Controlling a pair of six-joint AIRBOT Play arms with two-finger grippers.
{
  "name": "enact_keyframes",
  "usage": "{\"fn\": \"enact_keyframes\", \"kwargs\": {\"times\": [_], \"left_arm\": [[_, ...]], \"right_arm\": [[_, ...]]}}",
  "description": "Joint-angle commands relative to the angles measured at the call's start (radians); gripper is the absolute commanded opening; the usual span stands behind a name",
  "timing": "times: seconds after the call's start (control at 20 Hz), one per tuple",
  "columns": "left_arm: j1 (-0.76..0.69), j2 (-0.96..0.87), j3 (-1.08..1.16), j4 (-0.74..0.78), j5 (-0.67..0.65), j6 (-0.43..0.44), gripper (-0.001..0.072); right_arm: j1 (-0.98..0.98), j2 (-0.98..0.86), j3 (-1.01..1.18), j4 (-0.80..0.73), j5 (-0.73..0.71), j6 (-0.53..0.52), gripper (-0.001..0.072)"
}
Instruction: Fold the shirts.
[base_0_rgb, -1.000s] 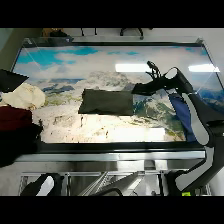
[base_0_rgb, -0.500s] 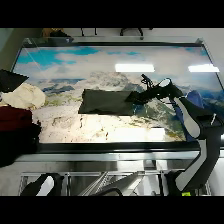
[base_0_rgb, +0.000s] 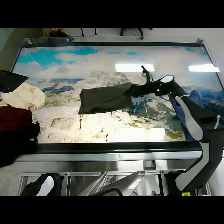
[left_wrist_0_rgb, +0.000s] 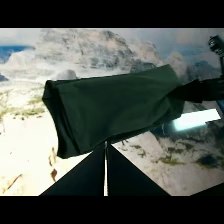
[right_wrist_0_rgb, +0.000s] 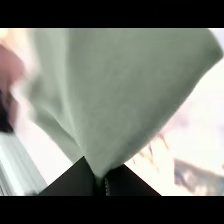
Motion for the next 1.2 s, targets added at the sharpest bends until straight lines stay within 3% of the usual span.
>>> {"fn": "enact_keyframes", "kwargs": {"times": [0.0,0.65,0.85,1.15], "left_arm": [[0.001,0.000,0.000,0.000,0.000,0.001,0.0023],[0.001,0.000,0.000,0.000,-0.002,0.001,0.0023],[0.001,0.000,0.000,0.000,-0.008,0.001,0.0023],[0.001,0.000,0.000,0.000,-0.008,0.001,0.0023]], "right_arm": [[-0.126,0.100,0.071,0.044,0.001,0.028,0.0018],[-0.724,0.298,0.095,0.043,-0.013,0.250,0.0018],[-0.780,0.310,0.095,-0.037,0.042,0.311,0.0018],[-0.816,0.383,0.095,-0.051,-0.013,0.318,0.0018]]}}
